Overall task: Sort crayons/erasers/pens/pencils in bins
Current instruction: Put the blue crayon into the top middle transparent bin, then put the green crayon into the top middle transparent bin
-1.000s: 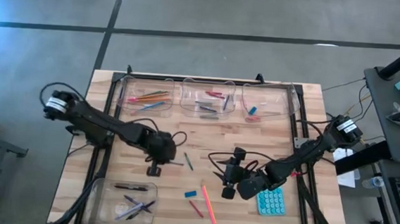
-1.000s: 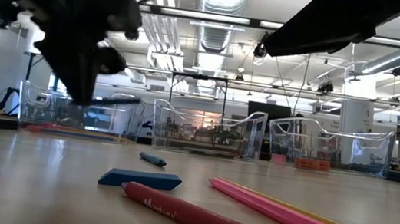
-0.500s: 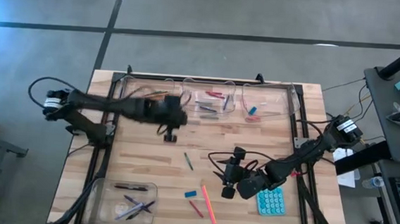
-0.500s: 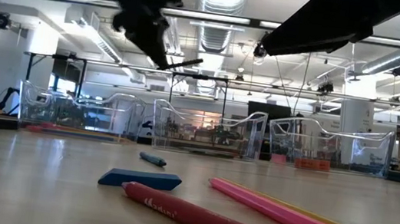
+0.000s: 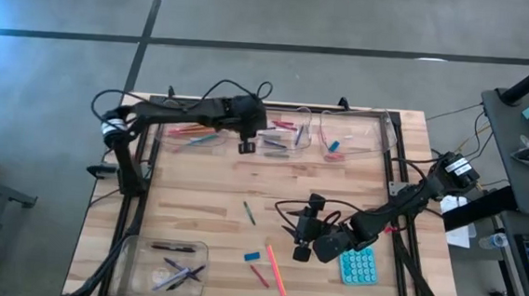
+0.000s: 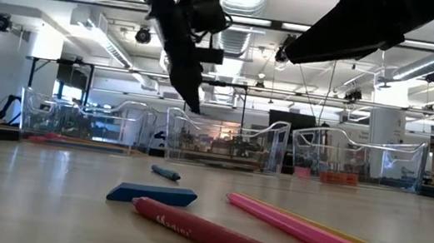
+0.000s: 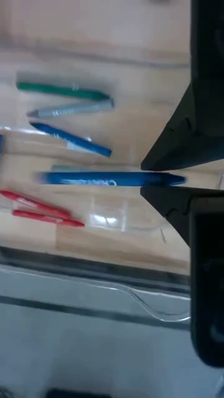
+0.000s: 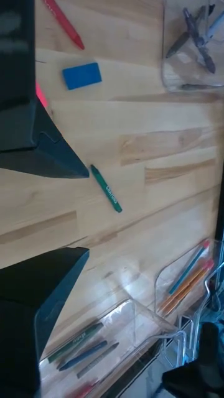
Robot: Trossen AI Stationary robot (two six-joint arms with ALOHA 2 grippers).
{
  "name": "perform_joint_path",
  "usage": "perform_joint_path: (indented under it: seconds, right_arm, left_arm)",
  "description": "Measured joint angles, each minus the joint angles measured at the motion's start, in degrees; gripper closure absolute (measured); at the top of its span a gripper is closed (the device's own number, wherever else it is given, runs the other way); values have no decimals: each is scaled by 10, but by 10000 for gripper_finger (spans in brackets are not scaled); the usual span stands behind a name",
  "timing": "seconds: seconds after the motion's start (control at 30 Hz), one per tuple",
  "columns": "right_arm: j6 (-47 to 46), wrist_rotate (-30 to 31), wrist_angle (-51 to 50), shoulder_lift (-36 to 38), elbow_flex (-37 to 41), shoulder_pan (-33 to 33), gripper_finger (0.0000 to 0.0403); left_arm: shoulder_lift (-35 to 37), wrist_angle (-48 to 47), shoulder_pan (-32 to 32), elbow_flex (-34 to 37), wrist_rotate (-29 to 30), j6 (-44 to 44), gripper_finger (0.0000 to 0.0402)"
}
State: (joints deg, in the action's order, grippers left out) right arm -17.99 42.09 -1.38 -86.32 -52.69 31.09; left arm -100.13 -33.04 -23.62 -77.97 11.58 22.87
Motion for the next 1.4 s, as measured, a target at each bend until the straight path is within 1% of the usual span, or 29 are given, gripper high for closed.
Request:
perform_joint_path:
  seconds: [0.1,0.27,0.4,0.5,0.63,0.7,0.8,0.9,0.97,1.03,1.13,1.17,1.23,1.3,1.33,1.4]
  right_arm:
    - [0,0,0,0,0,0,220]
    - [0,0,0,0,0,0,220]
    - [0,0,0,0,1,0,220]
    - [0,0,0,0,1,0,220]
    - [0,0,0,0,4,0,220]
    - [0,0,0,0,5,0,220]
    - [-6,0,0,0,5,0,220]
    - [-15,0,0,0,5,0,220]
    - [-15,0,0,0,5,0,220]
    - [-15,0,0,0,5,0,220]
    - [-15,0,3,0,5,0,220]
    - [-18,0,5,0,5,0,220]
    - [-20,0,4,0,7,0,220]
    - [-20,0,5,0,8,-2,220]
    - [-20,0,5,0,8,-2,220]
    - [-24,0,9,-3,9,-4,220]
  left_arm:
    - [-12,3,1,-1,20,0,363]
    - [-11,8,1,-1,23,-23,357]
    - [15,7,0,-1,24,-30,324]
    - [56,7,7,-2,23,-35,288]
    - [129,10,29,0,10,-79,248]
    - [169,11,46,10,-19,-101,240]
    - [226,11,84,38,-60,-146,238]
    - [283,27,140,92,-65,-189,238]
    - [318,71,183,143,-63,-209,238]
    - [349,137,230,205,-54,-235,238]
    - [390,268,308,303,-50,-322,238]
    - [402,325,338,338,-44,-343,238]
    - [409,454,401,401,-16,-346,238]
    - [410,559,454,452,25,-321,238]
    - [410,598,474,470,53,-312,238]
    - [410,646,503,495,104,-299,238]
